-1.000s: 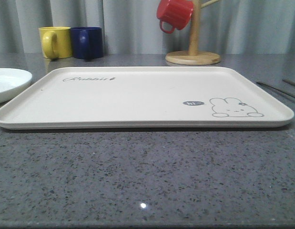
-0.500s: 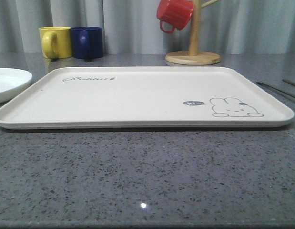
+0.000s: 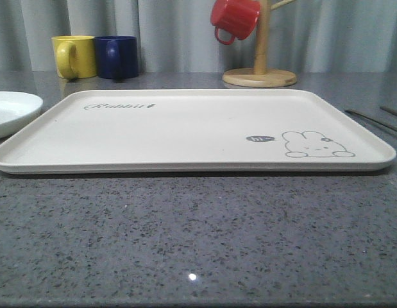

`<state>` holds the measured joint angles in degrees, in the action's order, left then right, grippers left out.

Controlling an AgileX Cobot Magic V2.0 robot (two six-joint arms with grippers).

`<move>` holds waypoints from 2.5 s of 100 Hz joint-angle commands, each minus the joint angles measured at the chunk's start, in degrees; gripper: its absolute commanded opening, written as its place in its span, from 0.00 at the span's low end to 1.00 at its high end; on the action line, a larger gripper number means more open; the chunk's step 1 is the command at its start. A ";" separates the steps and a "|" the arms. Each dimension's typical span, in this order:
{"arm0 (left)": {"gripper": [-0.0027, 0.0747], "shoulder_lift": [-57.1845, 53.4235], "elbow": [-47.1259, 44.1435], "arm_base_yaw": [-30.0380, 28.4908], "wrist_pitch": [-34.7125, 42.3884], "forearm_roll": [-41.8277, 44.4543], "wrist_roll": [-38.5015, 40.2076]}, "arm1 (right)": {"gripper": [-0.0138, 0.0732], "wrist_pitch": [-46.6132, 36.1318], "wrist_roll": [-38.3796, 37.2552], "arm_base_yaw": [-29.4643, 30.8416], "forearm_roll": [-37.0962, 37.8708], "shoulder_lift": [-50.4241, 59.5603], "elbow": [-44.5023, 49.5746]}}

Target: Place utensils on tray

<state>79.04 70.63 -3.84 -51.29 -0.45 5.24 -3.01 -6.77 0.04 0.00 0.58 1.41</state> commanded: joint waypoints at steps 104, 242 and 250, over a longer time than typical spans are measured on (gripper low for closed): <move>0.18 17.07 4.63 -5.36 1.22 -2.75 -2.87 | 0.08 -4.81 0.44 0.32 0.00 1.02 0.17; 0.01 9.90 14.04 10.18 -5.07 -27.00 -20.95 | 0.08 -4.81 0.44 0.32 0.00 1.02 0.17; 0.01 12.76 14.98 12.34 -4.96 -27.00 -20.95 | 0.08 -4.81 0.44 0.32 0.00 1.02 0.17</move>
<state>91.45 82.82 6.30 -58.59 -25.18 -15.75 -3.01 -6.77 0.04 0.00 0.58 1.41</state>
